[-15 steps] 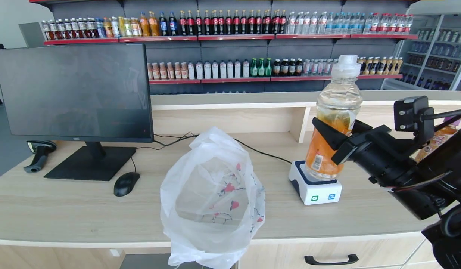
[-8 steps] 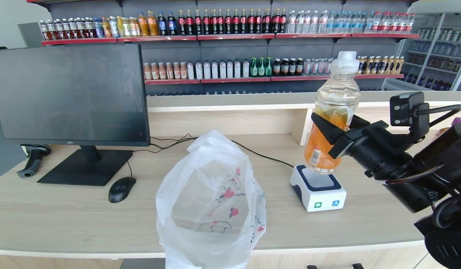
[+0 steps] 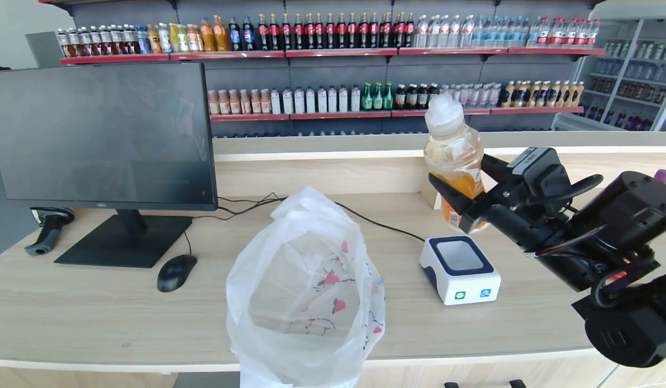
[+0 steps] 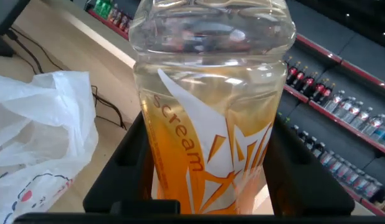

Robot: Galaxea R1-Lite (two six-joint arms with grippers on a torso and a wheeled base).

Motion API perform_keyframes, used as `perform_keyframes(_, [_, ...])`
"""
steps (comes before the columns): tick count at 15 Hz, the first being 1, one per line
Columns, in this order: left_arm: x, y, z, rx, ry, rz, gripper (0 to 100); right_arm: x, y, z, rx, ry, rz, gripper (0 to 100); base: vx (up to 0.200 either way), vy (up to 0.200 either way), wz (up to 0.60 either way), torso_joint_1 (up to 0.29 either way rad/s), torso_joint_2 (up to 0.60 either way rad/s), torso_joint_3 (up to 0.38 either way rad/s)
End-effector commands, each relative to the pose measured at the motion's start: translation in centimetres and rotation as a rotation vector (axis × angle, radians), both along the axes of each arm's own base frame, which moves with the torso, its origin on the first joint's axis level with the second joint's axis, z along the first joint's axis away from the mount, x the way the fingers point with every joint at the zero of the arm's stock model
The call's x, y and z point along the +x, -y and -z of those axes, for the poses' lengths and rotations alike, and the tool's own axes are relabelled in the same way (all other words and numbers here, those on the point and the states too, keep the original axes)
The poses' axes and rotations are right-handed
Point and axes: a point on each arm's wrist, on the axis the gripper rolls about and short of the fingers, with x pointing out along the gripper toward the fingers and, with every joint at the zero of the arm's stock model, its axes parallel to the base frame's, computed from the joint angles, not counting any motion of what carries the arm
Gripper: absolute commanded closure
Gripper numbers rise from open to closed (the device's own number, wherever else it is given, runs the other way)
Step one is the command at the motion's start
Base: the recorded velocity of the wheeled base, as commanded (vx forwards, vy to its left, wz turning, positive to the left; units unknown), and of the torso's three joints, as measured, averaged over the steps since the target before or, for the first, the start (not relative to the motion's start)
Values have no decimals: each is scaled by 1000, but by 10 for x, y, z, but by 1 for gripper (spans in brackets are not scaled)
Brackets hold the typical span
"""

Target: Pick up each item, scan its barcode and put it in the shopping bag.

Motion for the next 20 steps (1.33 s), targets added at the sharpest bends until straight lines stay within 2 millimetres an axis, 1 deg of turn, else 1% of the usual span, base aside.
perform_keyframes(1, [0,0,0,-1,1,0,0,4,-2,5,-31,3,10,100,0,0,0,0,0,0])
perform_keyframes(3, [0,0,0,-1,1,-1,0,2,0,10,-65,2,18,100,0,0,0,0,0,0])
perform_keyframes(4, [0,0,0,-1,1,0,0,1,-1,10,-116,34,-2,100,0,0,0,0,0,0])
perform_keyframes(6, [0,0,0,-1,1,0,0,0,-2,15,-209,85,-125,100,0,0,0,0,0,0])
perform_keyframes(7, [0,0,0,-1,1,2,0,0,-1,17,-226,88,-130,100,0,0,0,0,0,0])
perform_keyframes(9, [0,0,0,-1,1,0,0,2,1,32,-272,59,-211,100,0,0,0,0,0,0])
perform_keyframes(10, [0,0,0,-1,1,-1,0,3,3,33,-303,86,-231,100,0,0,0,0,0,0])
perform_keyframes(13, [0,0,0,2,1,2,0,2,14,39,-358,105,-274,100,0,0,0,0,0,0])
perform_keyframes(17, [0,0,0,-1,1,-1,0,11,44,44,-419,133,-291,100,0,0,0,0,0,0])
perform_keyframes(19, [0,0,0,-1,1,-1,0,15,51,43,-431,149,-283,100,0,0,0,0,0,0])
perform_keyframes(20, [0,0,0,-1,1,-1,0,17,51,46,-437,148,-292,100,0,0,0,0,0,0])
